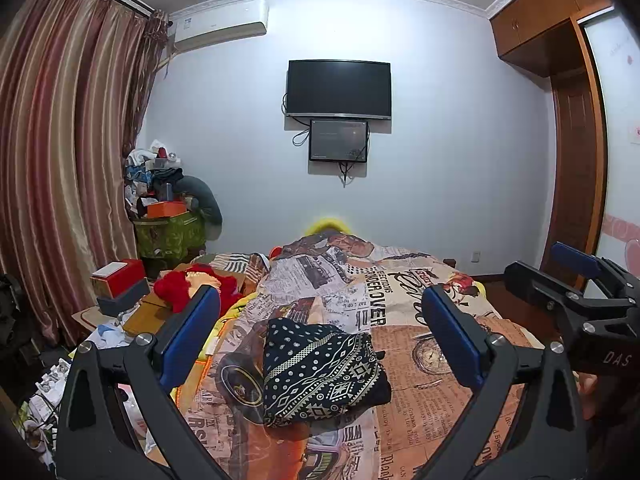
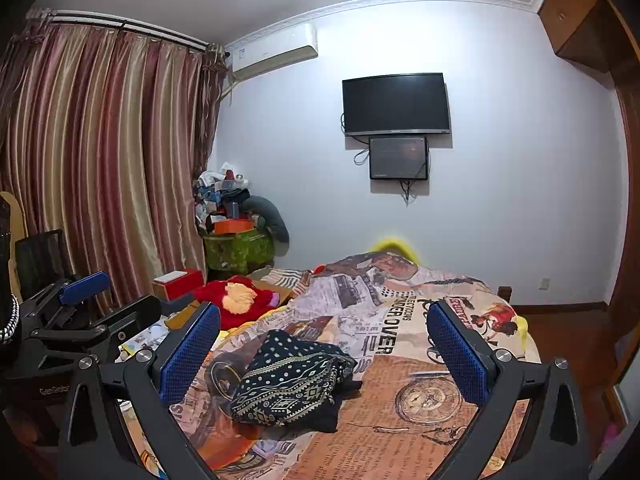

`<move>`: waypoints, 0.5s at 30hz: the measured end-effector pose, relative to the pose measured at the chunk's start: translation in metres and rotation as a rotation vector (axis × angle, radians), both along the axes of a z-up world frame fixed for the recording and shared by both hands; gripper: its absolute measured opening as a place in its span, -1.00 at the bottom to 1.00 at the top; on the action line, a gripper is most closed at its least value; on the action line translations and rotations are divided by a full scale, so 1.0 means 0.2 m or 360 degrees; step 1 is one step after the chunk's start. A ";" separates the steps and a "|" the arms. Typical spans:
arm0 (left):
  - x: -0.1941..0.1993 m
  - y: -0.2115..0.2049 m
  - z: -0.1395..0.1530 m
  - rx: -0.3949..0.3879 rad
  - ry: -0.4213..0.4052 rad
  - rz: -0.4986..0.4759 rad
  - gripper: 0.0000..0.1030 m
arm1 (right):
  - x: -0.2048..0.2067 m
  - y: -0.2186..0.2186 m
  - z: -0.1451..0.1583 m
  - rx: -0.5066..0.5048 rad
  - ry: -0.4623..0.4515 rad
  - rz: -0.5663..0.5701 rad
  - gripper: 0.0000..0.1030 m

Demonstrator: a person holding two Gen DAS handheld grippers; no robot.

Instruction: Fold large clothes

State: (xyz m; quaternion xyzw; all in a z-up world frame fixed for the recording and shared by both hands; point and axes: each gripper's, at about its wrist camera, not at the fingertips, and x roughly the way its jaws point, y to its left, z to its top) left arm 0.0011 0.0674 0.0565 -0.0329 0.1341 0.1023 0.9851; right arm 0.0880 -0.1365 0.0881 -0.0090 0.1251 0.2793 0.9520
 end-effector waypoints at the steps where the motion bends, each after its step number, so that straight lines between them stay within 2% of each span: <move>1: 0.00 0.00 0.00 0.0000 0.0000 -0.0001 0.97 | 0.00 0.00 0.00 0.0002 -0.0001 -0.0001 1.00; 15: 0.01 0.01 0.02 -0.0066 -0.0006 -0.0017 0.97 | -0.03 0.02 0.01 0.0010 -0.0004 -0.0008 1.00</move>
